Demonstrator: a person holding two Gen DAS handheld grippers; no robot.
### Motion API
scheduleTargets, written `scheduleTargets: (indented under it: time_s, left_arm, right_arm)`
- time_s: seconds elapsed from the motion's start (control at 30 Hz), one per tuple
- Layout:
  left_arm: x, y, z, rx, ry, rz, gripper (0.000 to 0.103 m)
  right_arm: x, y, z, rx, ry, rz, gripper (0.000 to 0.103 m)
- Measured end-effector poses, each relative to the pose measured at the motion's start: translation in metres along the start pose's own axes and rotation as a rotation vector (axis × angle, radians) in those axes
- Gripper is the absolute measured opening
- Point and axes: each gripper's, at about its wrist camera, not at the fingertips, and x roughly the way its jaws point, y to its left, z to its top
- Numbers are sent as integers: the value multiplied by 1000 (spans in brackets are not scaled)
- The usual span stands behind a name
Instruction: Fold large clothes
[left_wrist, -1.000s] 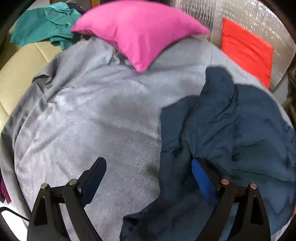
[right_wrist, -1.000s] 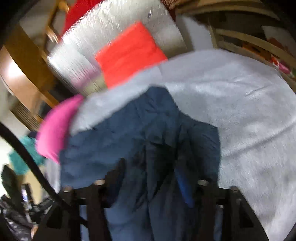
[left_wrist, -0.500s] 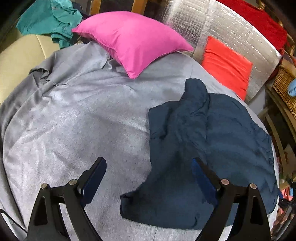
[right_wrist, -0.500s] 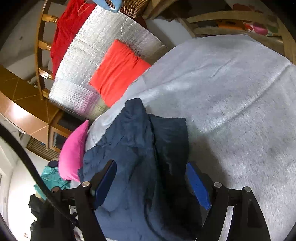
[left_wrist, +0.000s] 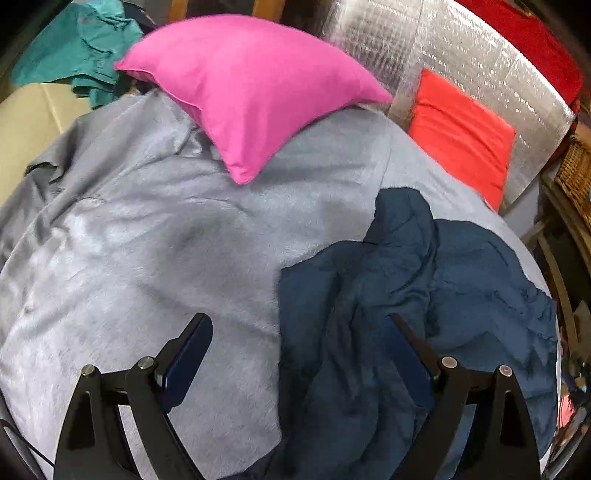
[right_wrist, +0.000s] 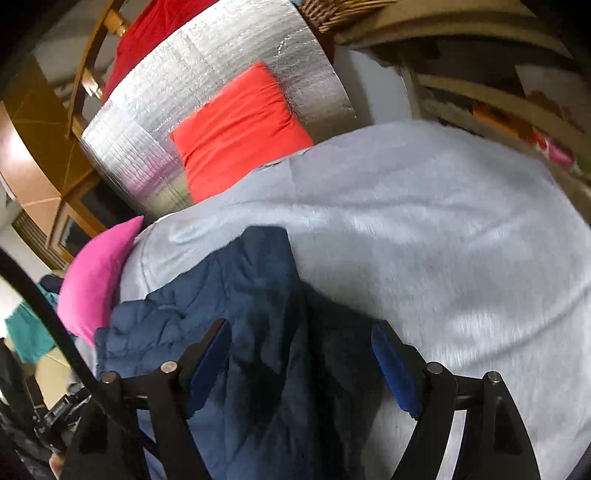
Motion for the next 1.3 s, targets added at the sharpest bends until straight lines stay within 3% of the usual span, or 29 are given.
scheduleTargets:
  time_s: [0.2, 0.33, 0.37, 0.4, 0.43, 0.47, 0.57, 0.63, 0.7, 0.8, 0.9, 0.93, 0.97, 1.03, 1.13, 1.3]
  left_arm:
    - [18, -14, 7, 55, 48, -33, 93]
    - [30, -17, 10, 83, 69, -42, 93]
    - [32, -17, 11, 75, 76, -52, 91]
    - [37, -16, 11, 60, 87, -63, 81]
    - [40, -16, 11, 48, 99, -70, 65]
    - [42, -16, 11, 36, 107, -92, 60]
    - [35, -27, 10, 70, 68, -70, 43]
    - [26, -29, 10, 75, 36, -61, 34]
    - [17, -26, 12, 56, 13, -73, 31]
    - [17, -18, 11, 15, 22, -92, 32]
    - [26, -15, 7, 6, 77, -50, 53]
    - [24, -11, 6, -14, 96, -36, 60]
    - [22, -9, 6, -32, 100, -43, 61]
    - [8, 1, 7, -87, 100, -97, 64]
    - [-14, 11, 4, -119, 78, -114, 78]
    - [-28, 27, -16, -98, 133, -102, 79]
  right_arm:
    - [37, 3, 21, -20, 58, -21, 81]
    - [73, -5, 19, 8, 169, -1, 81]
    - [79, -7, 17, 13, 188, -2, 81]
    - [83, -8, 15, 14, 197, -1, 80]
    - [83, -7, 14, 8, 184, 9, 68]
    - [83, -5, 13, 0, 194, 36, 47]
    - [75, 8, 12, -58, 178, 48, 25]
    - [63, 19, 13, -89, 139, 45, 21]
    - [51, 22, 15, -82, 93, 74, 21]
    - [54, 14, 10, -69, 83, -1, 21]
    - [57, 2, 3, -9, 120, -8, 32]
    - [49, 2, 4, 1, 121, -7, 47]
    - [38, 1, 4, 14, 115, 18, 66]
    - [8, -4, 3, 51, 56, 86, 83]
    - [-16, -16, -6, 78, 40, 100, 84]
    - [-23, -57, -37, 198, 161, 180, 84]
